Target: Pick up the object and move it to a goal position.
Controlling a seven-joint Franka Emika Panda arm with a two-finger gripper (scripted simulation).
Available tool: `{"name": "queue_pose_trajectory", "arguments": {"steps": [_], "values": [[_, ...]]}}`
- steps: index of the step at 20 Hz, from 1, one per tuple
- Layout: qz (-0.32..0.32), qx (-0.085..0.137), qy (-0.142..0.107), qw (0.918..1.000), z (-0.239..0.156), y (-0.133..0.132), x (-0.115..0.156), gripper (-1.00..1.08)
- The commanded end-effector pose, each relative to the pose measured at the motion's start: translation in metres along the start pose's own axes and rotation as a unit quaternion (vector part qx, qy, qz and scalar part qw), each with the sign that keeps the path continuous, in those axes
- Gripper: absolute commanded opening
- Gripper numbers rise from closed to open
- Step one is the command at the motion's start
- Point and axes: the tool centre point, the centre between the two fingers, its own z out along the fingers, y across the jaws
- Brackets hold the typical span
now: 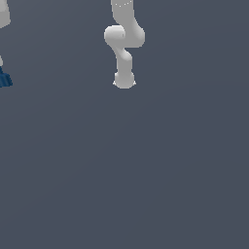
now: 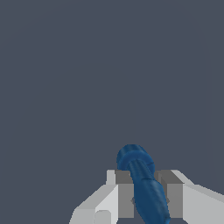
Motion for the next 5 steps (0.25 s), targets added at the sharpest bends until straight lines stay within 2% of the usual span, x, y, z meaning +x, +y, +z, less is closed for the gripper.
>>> {"name": "queue_pose_trajectory", "arguments": {"steps": [1, 5], "values": [[0.001, 0.002, 0.002, 1.0, -0.0056, 0.0007, 0.0036, -1.0], [0.001, 0.002, 0.003, 1.0, -0.0076, 0.001, 0.0054, -1.0]]}}
